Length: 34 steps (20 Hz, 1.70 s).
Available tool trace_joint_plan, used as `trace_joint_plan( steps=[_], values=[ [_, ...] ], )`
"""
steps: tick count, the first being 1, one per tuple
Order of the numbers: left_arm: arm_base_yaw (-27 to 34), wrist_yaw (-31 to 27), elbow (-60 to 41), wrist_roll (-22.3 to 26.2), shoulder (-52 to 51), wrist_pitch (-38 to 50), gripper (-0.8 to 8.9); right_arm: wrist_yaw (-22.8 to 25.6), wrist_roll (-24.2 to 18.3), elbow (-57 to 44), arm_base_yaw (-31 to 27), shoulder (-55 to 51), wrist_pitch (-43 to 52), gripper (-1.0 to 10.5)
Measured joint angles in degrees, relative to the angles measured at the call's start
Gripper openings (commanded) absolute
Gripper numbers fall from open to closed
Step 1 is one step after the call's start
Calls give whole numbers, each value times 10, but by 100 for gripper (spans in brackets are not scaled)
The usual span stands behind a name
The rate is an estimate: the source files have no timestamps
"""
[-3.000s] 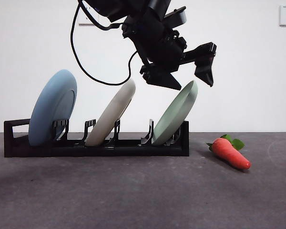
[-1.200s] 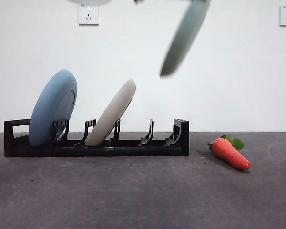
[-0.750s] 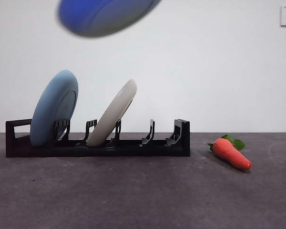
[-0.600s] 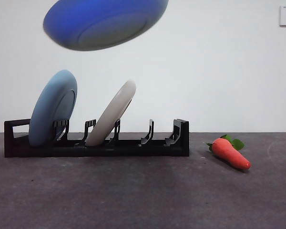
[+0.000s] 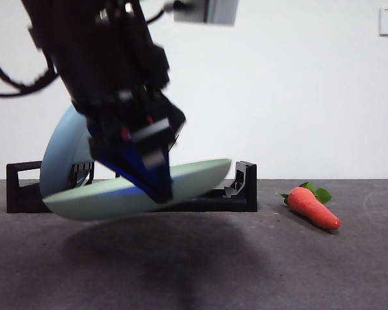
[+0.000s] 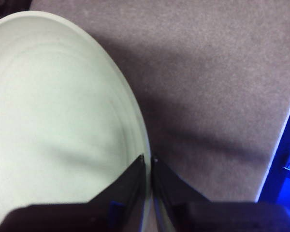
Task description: Take the green plate from the plate rack,put the plate on the table,take the carrot from the table,put the carrot in the plate
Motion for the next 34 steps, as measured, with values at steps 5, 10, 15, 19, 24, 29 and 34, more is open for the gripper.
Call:
trace_joint_plan(
  steps=[5,10,15,19,24,29,34],
  values=[
    [2,3,-1,30,81,63,-8,0,2,0,0,22,0,648],
    [7,5,1,40,120,77,-8,0,2,0,0,50,10,648],
    [16,24,2,29,127,75,450,0,3,0,0,90,51,648],
    [21,13,11,14,125,67,534,17,14,0,16,140,103,648],
    [17,31,60,-11,99,-36,534,81,24,0,58,228,202,648],
    [17,72,189,-76,-20,-149,533,176,39,0,94,339,348,648],
    [17,74,304,-136,-124,-225,531,211,46,0,118,468,468,624]
  ],
)
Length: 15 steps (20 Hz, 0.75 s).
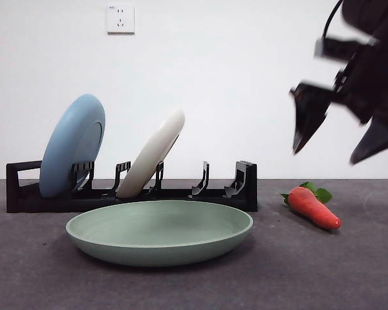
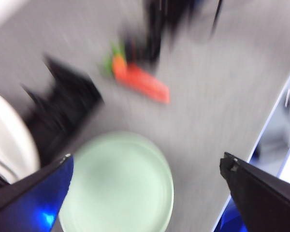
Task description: Take the green plate from the plate rack,put the plate on the table,take the carrot from the table,put the carrot in the plate
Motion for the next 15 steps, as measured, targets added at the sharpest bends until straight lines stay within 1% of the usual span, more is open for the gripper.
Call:
trace_joint_plan(
  steps=[2,5,7,8,11,12,14,15],
  values=[
    [0,-2,30,-7,-35,-6,531,16,3,0,7,43,40,625],
    [0,-3,39,-22,-77,-19,531,40,4,0,13,92,82,625],
    [0,-3,39,-34,-93,-37,531,43,4,0,14,114,103,623],
    [0,-3,39,-40,-99,-43,531,43,4,0,15,124,112,603],
    [0,-3,39,-50,-104,-49,531,44,7,0,17,146,115,447],
    [0,-3,39,-50,-104,-54,531,46,9,0,19,147,116,354],
    [0,-3,39,-50,-104,-59,531,46,17,0,21,147,117,113],
    [0,-3,39,-50,-104,-60,531,44,20,0,21,147,118,41]
  ],
)
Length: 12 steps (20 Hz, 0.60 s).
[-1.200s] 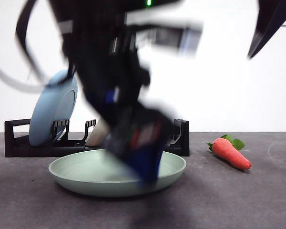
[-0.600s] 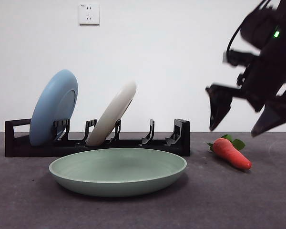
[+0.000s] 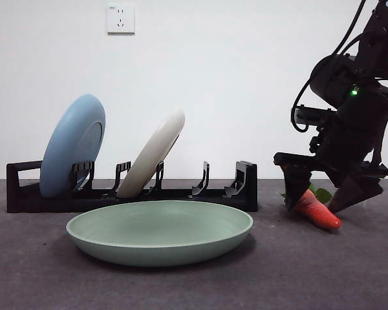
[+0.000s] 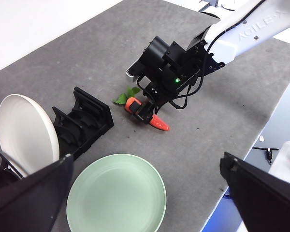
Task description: Take the green plate from the plate rack,put the plate on the table,take the carrot from the table,put the carrot in the plate
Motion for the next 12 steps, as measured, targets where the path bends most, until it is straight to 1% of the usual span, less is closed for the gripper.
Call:
trace_joint_plan(
  steps=[1,4,7,10,12],
  values=[
    [0,0,0,0,0,-2,531,-1,3,0,0,0,0,-20],
    [0,0,0,0,0,-7,531,-1,5,0,0,-1,-4,-17],
    [0,0,0,0,0,-10,531,0,5,0,0,-29,-45,-17],
    [0,0,0,0,0,-14,531,0,8,0,7,-127,-100,-17],
    [0,-1,0,0,0,-23,531,0,9,0,41,-199,-153,-17]
  ],
)
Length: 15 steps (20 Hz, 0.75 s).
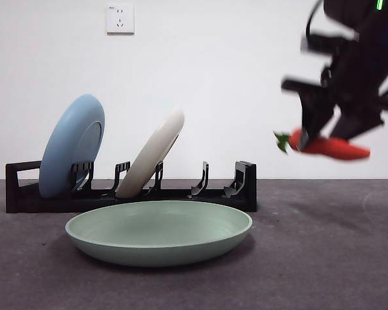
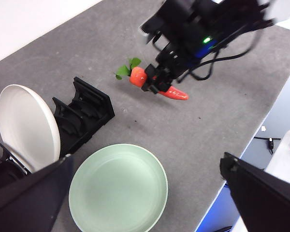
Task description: Take the green plate from the plate rack,put the plate on the table,take the carrot from the table,put the carrot in the plate
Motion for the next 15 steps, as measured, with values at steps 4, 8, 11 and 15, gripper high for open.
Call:
trace_joint_plan(
  steps=[4,8,11,15],
  values=[
    [0,-4,0,0,0,-2,531,-1,30,1,149,-54,7,-17],
    [0,-4,0,0,0,-2,531,1,60,1,251,24,115,-18],
    [0,-5,0,0,0,-2,531,14,68,1,266,101,165,-17],
    [0,-5,0,0,0,-2,531,16,69,1,274,180,208,-17]
  ],
)
